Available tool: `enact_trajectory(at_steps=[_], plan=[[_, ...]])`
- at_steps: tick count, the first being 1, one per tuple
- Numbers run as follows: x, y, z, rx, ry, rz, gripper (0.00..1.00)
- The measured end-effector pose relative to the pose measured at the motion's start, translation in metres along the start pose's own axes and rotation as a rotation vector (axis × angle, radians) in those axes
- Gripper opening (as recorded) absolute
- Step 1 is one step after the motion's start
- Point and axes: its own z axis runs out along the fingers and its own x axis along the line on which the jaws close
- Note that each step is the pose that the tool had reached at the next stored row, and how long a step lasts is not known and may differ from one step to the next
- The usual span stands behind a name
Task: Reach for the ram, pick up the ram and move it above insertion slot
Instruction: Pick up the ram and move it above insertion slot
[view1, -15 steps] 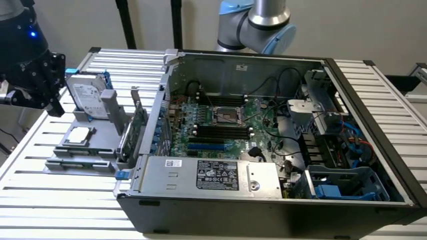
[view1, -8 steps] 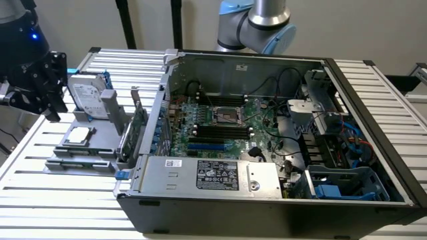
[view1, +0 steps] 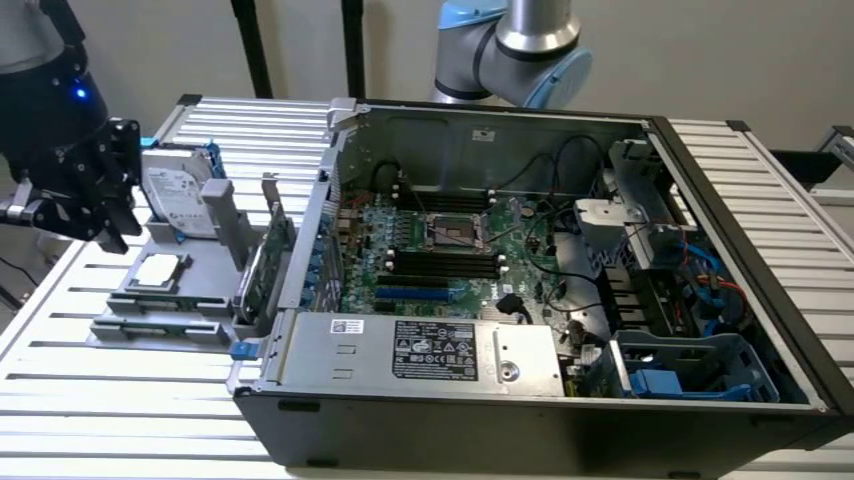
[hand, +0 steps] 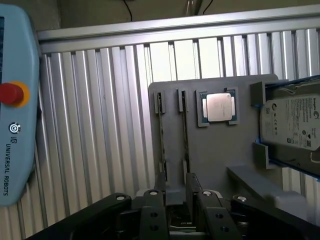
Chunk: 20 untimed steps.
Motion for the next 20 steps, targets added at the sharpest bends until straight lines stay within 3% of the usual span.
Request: enact_trajectory(at_steps=[20], plan=[[0.0,0.0006,0.0364,0.0003,0.0012,-0.035,0.31]])
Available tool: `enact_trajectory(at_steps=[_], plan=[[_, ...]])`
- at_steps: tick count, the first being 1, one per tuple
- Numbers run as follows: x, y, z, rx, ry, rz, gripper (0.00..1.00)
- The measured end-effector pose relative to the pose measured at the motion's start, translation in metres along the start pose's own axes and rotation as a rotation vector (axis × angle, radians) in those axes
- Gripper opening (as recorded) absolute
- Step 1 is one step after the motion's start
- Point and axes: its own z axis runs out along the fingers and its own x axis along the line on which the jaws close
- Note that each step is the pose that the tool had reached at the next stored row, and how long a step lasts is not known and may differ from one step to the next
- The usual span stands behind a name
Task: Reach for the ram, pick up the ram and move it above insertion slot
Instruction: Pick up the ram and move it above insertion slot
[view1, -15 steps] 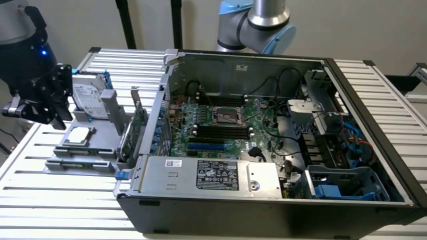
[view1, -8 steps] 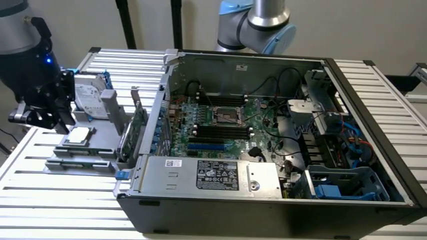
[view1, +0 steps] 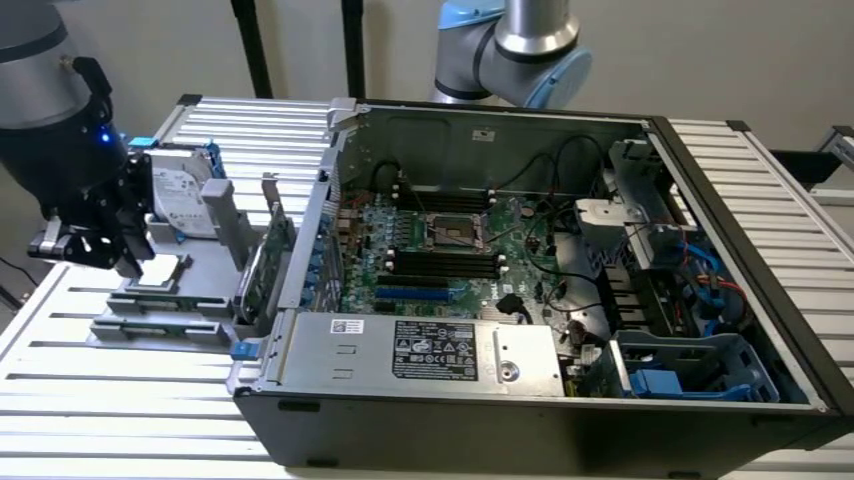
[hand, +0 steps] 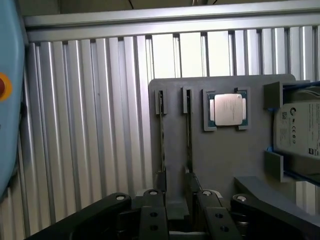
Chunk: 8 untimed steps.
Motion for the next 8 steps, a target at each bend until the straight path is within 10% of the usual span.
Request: enact_trajectory(at_steps=[8], plan=[[0.0,0.0031,0.0146,-0.0001,0.0003,-0.005,0.31]])
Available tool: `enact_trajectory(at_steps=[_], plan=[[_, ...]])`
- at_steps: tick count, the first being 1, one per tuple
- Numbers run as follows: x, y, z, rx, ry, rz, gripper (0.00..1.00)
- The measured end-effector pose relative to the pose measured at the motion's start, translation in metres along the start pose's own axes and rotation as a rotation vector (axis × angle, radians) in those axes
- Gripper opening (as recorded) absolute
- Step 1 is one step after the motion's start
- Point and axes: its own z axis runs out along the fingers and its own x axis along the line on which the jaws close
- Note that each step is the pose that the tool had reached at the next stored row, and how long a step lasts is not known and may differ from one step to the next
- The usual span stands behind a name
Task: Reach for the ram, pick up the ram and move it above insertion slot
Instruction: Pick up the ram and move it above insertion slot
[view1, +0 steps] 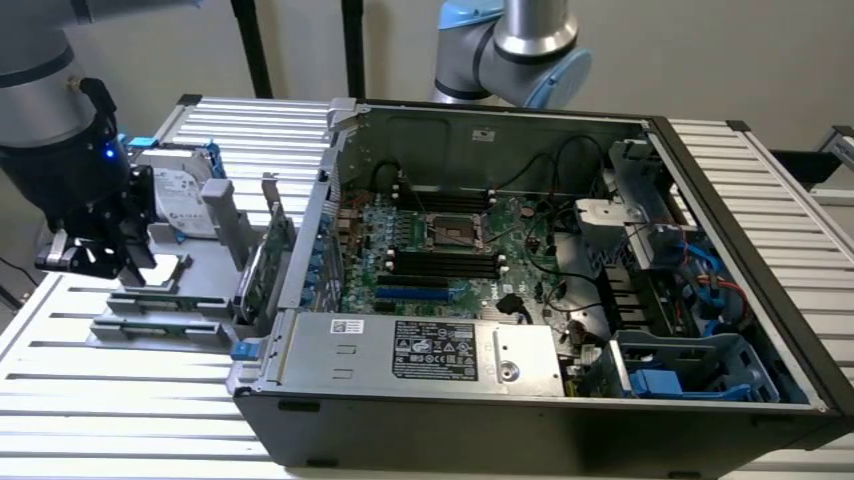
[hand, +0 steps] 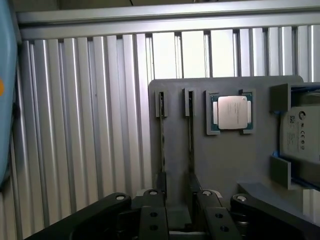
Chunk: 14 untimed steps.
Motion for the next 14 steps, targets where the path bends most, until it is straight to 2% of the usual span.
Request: enact_trajectory(at_steps=[14], plan=[[0.0,0.0059,0.0257,0.0,0.0,-0.001,0.31]])
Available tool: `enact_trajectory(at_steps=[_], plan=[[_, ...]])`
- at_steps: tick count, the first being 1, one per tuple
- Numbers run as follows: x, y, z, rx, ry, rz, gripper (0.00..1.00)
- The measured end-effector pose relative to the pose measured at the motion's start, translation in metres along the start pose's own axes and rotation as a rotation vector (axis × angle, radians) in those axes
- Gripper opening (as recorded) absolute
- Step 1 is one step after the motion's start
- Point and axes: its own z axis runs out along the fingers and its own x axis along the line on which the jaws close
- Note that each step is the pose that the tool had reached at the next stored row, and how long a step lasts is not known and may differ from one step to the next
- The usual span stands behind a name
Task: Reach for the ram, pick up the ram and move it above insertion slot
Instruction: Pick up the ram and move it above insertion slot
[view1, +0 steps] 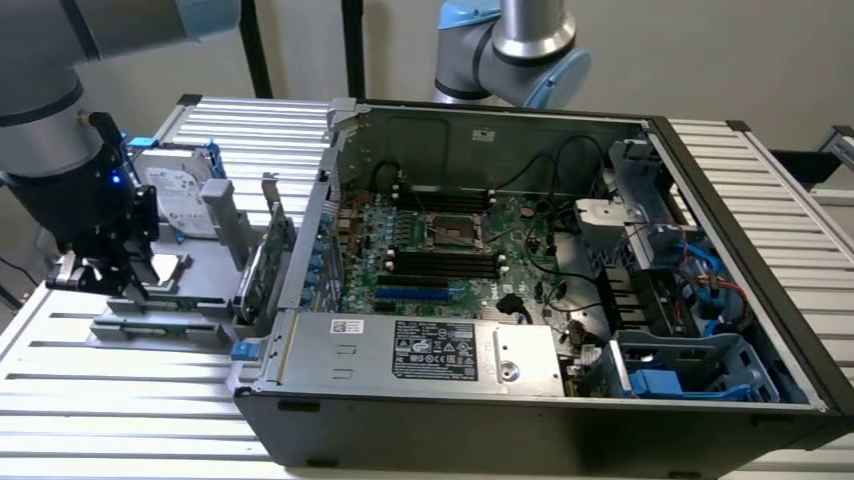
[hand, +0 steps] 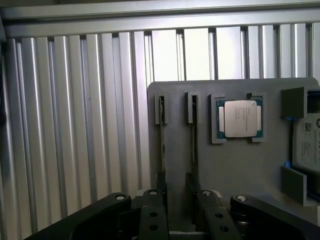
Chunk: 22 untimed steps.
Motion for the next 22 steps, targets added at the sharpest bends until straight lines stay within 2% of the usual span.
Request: enact_trajectory(at_steps=[22], plan=[[0.01,-0.0007,0.0401,0.0001,-0.0001,0.0,0.31]])
